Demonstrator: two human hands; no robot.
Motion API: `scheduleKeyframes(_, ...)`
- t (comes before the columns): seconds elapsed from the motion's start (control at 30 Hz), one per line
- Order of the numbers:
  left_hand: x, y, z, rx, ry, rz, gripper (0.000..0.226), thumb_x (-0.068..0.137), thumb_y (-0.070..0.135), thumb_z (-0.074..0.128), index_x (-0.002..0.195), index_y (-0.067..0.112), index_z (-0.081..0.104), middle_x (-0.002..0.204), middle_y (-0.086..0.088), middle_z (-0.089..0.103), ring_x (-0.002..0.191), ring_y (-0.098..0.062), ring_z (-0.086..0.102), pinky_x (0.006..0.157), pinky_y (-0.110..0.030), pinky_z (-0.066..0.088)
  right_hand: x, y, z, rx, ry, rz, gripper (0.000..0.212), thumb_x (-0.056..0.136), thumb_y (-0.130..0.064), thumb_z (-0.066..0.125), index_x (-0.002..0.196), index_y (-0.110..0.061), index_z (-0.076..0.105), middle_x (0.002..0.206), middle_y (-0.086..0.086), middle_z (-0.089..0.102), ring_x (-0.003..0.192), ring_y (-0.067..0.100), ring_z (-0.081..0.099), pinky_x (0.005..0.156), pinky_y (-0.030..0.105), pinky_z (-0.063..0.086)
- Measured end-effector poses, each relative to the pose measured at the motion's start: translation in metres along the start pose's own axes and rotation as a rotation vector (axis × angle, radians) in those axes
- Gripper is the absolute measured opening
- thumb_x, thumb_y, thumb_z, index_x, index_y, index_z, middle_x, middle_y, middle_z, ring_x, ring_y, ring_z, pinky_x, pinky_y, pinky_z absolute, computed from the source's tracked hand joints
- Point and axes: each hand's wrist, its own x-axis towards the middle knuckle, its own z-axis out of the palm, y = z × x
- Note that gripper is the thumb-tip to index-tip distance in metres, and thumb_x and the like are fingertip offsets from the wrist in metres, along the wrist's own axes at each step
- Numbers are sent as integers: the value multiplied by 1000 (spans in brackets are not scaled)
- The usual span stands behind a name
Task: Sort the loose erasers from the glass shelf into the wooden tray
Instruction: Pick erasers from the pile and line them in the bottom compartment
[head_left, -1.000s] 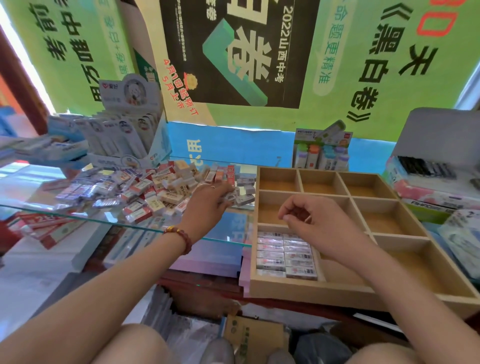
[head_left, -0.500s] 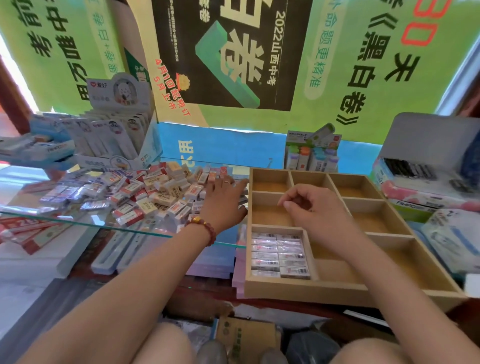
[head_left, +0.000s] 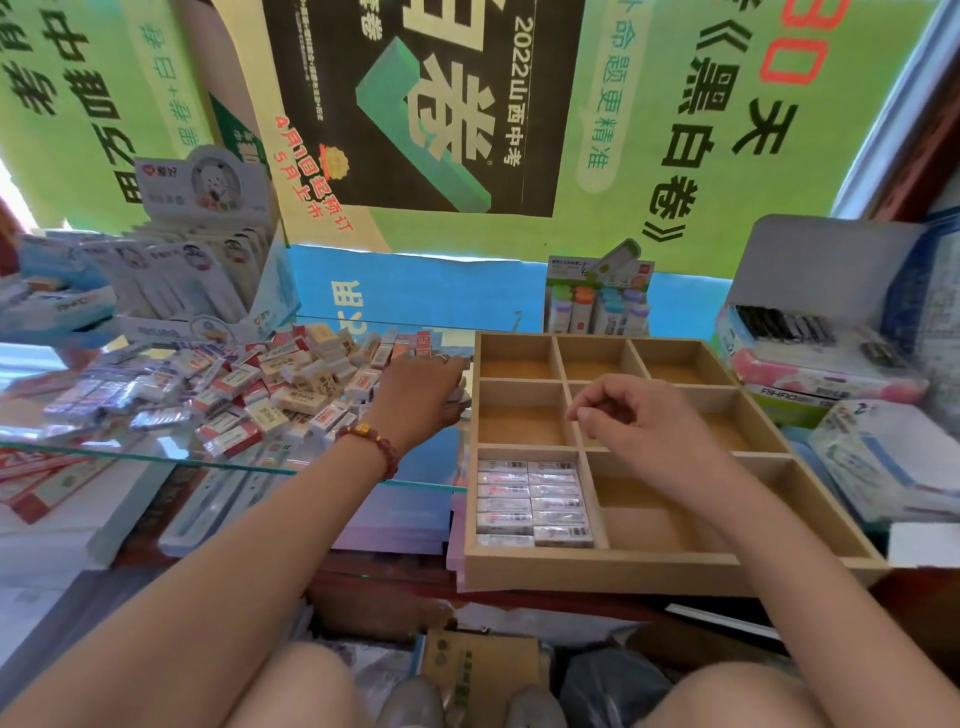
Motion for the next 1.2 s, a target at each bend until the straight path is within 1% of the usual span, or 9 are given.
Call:
scheduleKeyframes(0.27, -4, -8, 2, -313, -107, -21, 26, 85, 30, 65, 102, 15, 51, 95, -4, 63, 85, -23, 59, 68, -27, 38, -1, -2, 1, 2, -50, -25, 18, 92, -19, 58, 80, -30, 64, 74, -15, 59, 69, 0, 51, 63, 13, 35)
scheduleKeyframes(0.37, -6, -7, 7, -375, -127, -52, 28, 85, 23, 66, 105, 15, 50, 99, -4, 61, 89, -22, 56, 72, -27, 38, -1, -3, 3, -5, -75, -33, 17, 92, -19, 58, 81, -30, 65, 74, -15, 60, 70, 0, 52, 64, 13, 36)
scheduleKeyframes(0.53, -15, -12, 16, -503, -60, -48, 33, 75, 3, 62, 96, 22, 45, 93, -1, 58, 89, -20, 51, 83, -33, 39, 1, -3, 5, -1, -111, -38, 14, 91, -21, 59, 82, -29, 67, 74, -14, 63, 70, 0, 55, 64, 13, 39)
scheduleKeyframes(0.67, -19, -11, 14, -680, 11, -11, 33, 72, -7, 56, 99, 13, 58, 98, -2, 63, 93, -19, 57, 82, -32, 46, 2, -3, 6, -6, -128, -58, 14, 90, -22, 60, 81, -30, 67, 75, -14, 63, 71, -1, 56, 63, 12, 39)
scheduleKeyframes(0.8, -21, -12, -3, -945, 132, -189, 20, 83, 1, 61, 97, 15, 62, 100, 0, 64, 93, -11, 58, 77, -18, 45, 0, -3, 5, -25, -145, -63, 14, 91, -24, 59, 81, -31, 66, 75, -15, 63, 67, -4, 54, 61, 10, 38)
scheduleKeyframes(0.9, -22, -17, -24, -1200, 178, -390, 14, 88, 14, 64, 101, 11, 62, 104, -7, 66, 87, -12, 62, 76, -23, 53, 0, -1, 4, -20, -154, -70, 13, 91, -24, 59, 83, -32, 66, 76, -13, 63, 68, -3, 55, 61, 10, 39)
scheduleKeyframes(1.03, -22, -10, -62, -1461, 126, -484, 10, 88, 6, 61, 95, 8, 54, 105, -14, 68, 80, -13, 67, 62, -21, 55, 0, -2, 3, 0, -129, -132, 15, 92, -26, 58, 103, -37, 58, 81, -13, 57, 71, 0, 53, 64, 13, 42)
scheduleKeyframes(1.13, -23, 12, -91, -1356, -30, -400, 21, 81, 7, 69, 92, 9, 51, 97, -10, 66, 73, -12, 66, 59, -17, 54, 0, -10, 3, 140, -61, -219, 43, 91, -28, 57, 125, -51, 43, 102, -17, 53, 81, 2, 56, 69, 16, 46)
scheduleKeyframes(1.2, -28, 27, -100, -1273, -151, -295, 21, 78, 9, 73, 86, 14, 54, 92, -8, 65, 76, -15, 65, 70, -26, 57, -3, -17, 6, 151, -40, -295, 56, 92, -24, 57, 133, -55, 34, 117, -20, 45, 91, -2, 53, 77, 13, 47)
